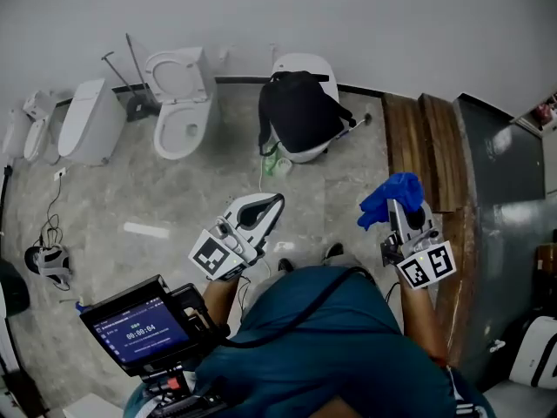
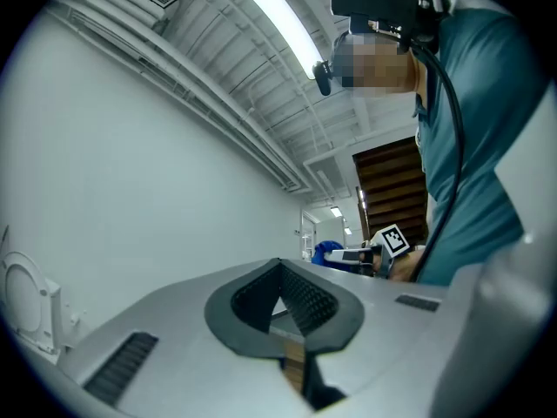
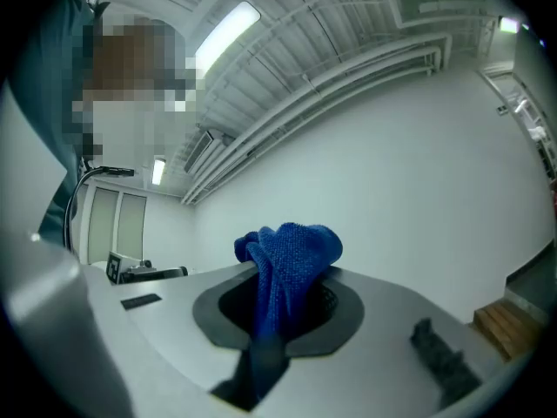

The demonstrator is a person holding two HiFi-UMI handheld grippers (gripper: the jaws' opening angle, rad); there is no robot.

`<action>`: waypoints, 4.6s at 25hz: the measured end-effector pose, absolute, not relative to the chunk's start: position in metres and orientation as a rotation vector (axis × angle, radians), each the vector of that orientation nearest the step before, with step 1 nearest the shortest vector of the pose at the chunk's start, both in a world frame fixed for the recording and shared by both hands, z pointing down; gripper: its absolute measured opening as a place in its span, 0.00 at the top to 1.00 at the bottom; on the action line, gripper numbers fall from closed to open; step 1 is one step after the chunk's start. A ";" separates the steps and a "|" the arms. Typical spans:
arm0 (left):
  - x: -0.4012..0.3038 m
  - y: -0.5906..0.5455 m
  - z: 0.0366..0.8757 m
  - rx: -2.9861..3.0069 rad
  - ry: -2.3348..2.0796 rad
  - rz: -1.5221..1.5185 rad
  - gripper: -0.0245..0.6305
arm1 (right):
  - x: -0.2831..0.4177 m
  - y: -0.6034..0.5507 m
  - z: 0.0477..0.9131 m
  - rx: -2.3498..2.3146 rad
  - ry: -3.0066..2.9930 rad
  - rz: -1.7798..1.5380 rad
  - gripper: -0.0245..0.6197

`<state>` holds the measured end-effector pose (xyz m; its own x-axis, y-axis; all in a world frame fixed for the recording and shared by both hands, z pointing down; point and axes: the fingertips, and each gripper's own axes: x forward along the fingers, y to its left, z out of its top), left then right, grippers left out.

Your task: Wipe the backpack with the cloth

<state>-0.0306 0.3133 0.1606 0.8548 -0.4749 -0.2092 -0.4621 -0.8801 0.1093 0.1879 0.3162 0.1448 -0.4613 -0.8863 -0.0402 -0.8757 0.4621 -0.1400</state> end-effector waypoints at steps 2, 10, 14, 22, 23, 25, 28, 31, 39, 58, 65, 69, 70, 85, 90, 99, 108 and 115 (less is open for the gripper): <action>-0.036 0.294 0.170 2.929 -0.794 -0.354 0.96 | 0.181 0.284 0.162 -1.536 2.637 -0.198 0.90; -0.047 0.220 0.206 2.826 -0.948 -0.213 0.96 | 0.165 0.148 0.220 -1.378 2.714 -0.354 0.90; -0.017 0.133 0.237 2.749 -1.011 -0.177 0.96 | 0.188 0.049 0.256 -1.306 2.734 -0.392 0.90; 0.065 0.019 0.235 2.755 -1.017 -0.094 0.96 | 0.232 -0.044 0.255 -1.248 2.799 -0.469 0.90; 0.074 -0.002 0.240 2.763 -1.023 -0.092 0.96 | 0.234 -0.064 0.265 -1.245 2.809 -0.481 0.90; 0.090 -0.046 0.257 2.769 -1.017 -0.095 0.96 | 0.237 -0.107 0.292 -1.252 2.811 -0.519 0.90; 0.102 -0.093 0.276 2.756 -0.979 -0.098 0.96 | 0.238 -0.153 0.321 -1.296 2.797 -0.575 0.90; 0.100 -0.127 0.283 2.745 -0.941 -0.134 0.96 | 0.239 -0.188 0.345 -1.387 2.781 -0.633 0.90; 0.081 -0.189 0.320 2.732 -0.832 -0.030 0.96 | 0.263 -0.234 0.457 -1.561 2.651 -0.944 0.90; 0.069 -0.257 0.445 2.560 -0.918 0.116 0.96 | 0.251 -0.349 0.768 -1.589 2.423 -1.723 0.90; 0.078 -0.252 0.449 2.526 -0.904 0.131 0.96 | 0.190 -0.446 0.723 -1.251 2.607 -1.636 0.90; 0.081 -0.258 0.447 2.535 -0.900 0.130 0.96 | 0.215 -0.407 0.731 -1.279 2.516 -1.711 0.90; 0.082 -0.260 0.445 2.539 -0.902 0.123 0.96 | 0.228 -0.386 0.738 -1.305 2.486 -1.753 0.90; 0.066 -0.252 0.453 2.483 -0.945 0.149 0.96 | 0.218 -0.417 0.729 -1.148 2.539 -1.680 0.90; 0.069 -0.251 0.454 2.495 -0.932 0.146 0.96 | 0.186 -0.443 0.712 -0.984 2.609 -1.742 0.90; 0.081 -0.262 0.452 2.499 -0.901 0.150 0.96 | 0.297 -0.206 0.751 -1.092 2.318 -2.162 0.90; 0.094 -0.268 0.452 2.523 -0.848 0.158 0.96 | 0.261 -0.290 0.733 -1.020 2.429 -1.916 0.90; 0.087 -0.257 0.447 2.509 -0.892 0.124 0.96 | 0.230 -0.348 0.708 -0.931 2.658 -1.818 0.90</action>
<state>0.0865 -0.2575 0.4474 0.7844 -0.5736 0.2360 -0.6162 -0.6774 0.4017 0.2302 -0.3480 0.7082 -0.8254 -0.3221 0.4637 -0.5489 0.2654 -0.7927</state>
